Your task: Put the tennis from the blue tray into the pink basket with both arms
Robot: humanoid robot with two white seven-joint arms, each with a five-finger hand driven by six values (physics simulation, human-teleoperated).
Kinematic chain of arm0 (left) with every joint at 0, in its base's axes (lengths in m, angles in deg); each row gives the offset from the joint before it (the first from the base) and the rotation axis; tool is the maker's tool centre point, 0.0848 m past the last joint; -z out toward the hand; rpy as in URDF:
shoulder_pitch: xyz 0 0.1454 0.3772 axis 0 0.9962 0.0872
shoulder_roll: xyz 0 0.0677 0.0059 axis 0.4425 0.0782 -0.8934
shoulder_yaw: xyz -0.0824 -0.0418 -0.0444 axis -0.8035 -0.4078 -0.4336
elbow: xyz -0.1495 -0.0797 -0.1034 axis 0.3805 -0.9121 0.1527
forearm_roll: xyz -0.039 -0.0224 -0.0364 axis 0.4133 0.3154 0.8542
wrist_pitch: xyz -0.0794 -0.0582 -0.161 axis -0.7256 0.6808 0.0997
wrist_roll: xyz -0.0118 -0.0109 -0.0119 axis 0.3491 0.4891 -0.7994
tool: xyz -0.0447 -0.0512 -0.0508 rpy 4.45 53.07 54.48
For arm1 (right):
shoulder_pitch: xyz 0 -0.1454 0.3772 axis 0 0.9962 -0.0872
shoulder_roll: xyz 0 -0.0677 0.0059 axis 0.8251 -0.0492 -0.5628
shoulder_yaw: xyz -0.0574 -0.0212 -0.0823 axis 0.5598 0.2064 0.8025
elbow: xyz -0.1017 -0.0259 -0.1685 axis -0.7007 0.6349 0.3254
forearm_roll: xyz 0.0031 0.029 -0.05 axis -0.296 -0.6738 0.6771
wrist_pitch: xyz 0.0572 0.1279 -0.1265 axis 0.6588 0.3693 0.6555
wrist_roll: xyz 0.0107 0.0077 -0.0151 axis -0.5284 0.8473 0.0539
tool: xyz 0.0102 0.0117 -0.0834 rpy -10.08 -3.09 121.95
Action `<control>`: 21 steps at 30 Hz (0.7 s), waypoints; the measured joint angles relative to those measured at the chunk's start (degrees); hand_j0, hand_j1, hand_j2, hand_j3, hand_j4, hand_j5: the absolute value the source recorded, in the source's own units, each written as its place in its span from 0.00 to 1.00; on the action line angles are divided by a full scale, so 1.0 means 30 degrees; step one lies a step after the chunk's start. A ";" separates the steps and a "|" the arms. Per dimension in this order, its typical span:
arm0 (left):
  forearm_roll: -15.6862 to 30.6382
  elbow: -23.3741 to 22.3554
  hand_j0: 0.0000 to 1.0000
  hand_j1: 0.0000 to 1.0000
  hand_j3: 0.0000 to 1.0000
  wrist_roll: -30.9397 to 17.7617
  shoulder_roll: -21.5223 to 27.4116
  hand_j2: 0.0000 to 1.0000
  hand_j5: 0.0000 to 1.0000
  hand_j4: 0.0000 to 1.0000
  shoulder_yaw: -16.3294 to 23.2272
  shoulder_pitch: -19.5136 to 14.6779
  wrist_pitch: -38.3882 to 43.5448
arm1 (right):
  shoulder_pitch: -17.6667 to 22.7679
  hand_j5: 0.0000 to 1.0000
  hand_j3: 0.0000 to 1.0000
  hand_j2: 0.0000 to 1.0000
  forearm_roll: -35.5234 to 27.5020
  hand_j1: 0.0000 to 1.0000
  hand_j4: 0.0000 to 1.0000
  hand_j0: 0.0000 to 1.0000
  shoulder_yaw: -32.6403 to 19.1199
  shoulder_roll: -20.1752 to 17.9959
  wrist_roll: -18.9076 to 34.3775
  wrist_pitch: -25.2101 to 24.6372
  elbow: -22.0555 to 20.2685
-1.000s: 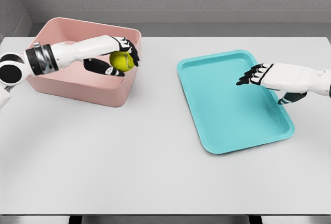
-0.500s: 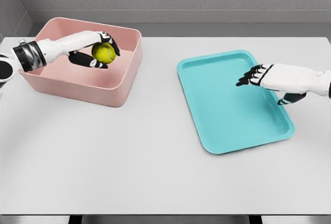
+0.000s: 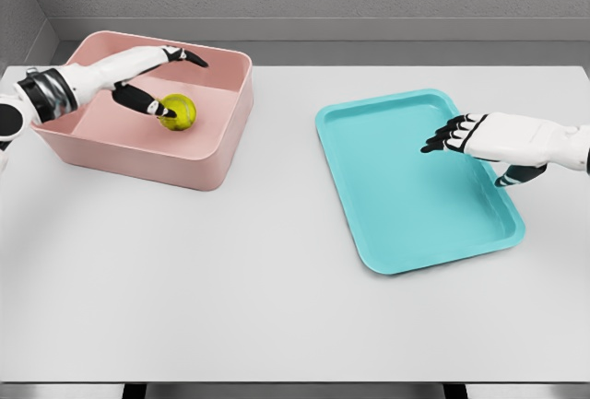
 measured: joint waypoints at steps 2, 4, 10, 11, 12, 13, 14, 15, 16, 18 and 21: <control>0.0014 0.0143 1.00 1.00 1.00 0.0034 0.0083 1.00 1.00 1.00 -0.0243 0.0234 -0.0003 | 0.0029 1.00 1.00 1.00 0.0001 1.00 1.00 1.00 -0.0008 0.0003 -0.0010 0.0000 -0.0012; 0.0063 0.0604 1.00 1.00 1.00 0.0048 0.0225 1.00 1.00 1.00 -0.0657 0.0439 -0.0002 | 0.0029 1.00 1.00 1.00 0.0001 1.00 1.00 1.00 -0.0012 -0.0002 -0.0016 0.0001 -0.0018; 0.0525 0.3552 1.00 1.00 1.00 0.0070 0.1724 1.00 1.00 1.00 -0.1484 0.2079 -0.0009 | 0.0029 1.00 1.00 1.00 -0.0002 1.00 1.00 1.00 -0.0014 0.0005 -0.0022 0.0000 -0.0049; 0.0683 0.4292 1.00 1.00 1.00 0.0068 0.2170 1.00 1.00 1.00 -0.1611 0.2225 -0.0006 | 0.0117 1.00 1.00 1.00 -0.0001 1.00 1.00 1.00 -0.0015 0.0011 -0.0022 0.0001 -0.0056; 0.0885 0.5022 1.00 1.00 1.00 0.0068 0.2600 1.00 1.00 1.00 -0.1715 0.2519 -0.0006 | 0.0146 1.00 1.00 1.00 -0.0007 1.00 1.00 1.00 -0.0023 0.0006 -0.0022 0.0001 -0.0070; 0.1157 0.5718 1.00 1.00 1.00 0.0067 0.3014 1.00 1.00 1.00 -0.1794 0.2695 -0.0004 | 0.0176 1.00 1.00 1.00 -0.0012 1.00 1.00 1.00 -0.0024 0.0003 -0.0022 0.0001 -0.0082; 0.1407 0.6309 1.00 1.00 1.00 0.0066 0.3391 1.00 1.00 1.00 -0.1850 0.2753 -0.0002 | 0.0205 1.00 1.00 1.00 -0.0016 1.00 1.00 1.00 -0.0026 -0.0008 -0.0023 0.0001 -0.0091; 0.1621 0.6786 1.00 1.00 1.00 0.0071 0.3699 1.00 1.00 1.00 -0.1901 0.2812 0.0000 | 0.0234 1.00 1.00 1.00 -0.0018 1.00 1.00 1.00 -0.0029 -0.0013 -0.0023 0.0001 -0.0101; 0.1800 0.7191 1.00 1.00 1.00 0.0071 0.4011 1.00 1.00 1.00 -0.1953 0.3133 0.0005 | 0.0293 1.00 1.00 1.00 -0.0012 1.00 1.00 1.00 -0.0033 -0.0010 -0.0022 0.0005 -0.0114; 0.2074 0.8106 1.00 1.00 1.00 0.0070 0.4716 1.00 1.00 1.00 -0.2312 0.4191 -0.0009 | 0.0292 1.00 1.00 1.00 -0.0024 1.00 1.00 1.00 -0.0039 -0.0010 -0.0027 0.0002 -0.0147; 0.2358 0.9243 1.00 1.00 1.00 0.0074 0.5611 1.00 1.00 1.00 -0.3125 0.4863 -0.0004 | 0.0586 1.00 1.00 1.00 -0.0023 1.00 1.00 1.00 -0.0025 -0.0026 -0.0024 0.0003 -0.0214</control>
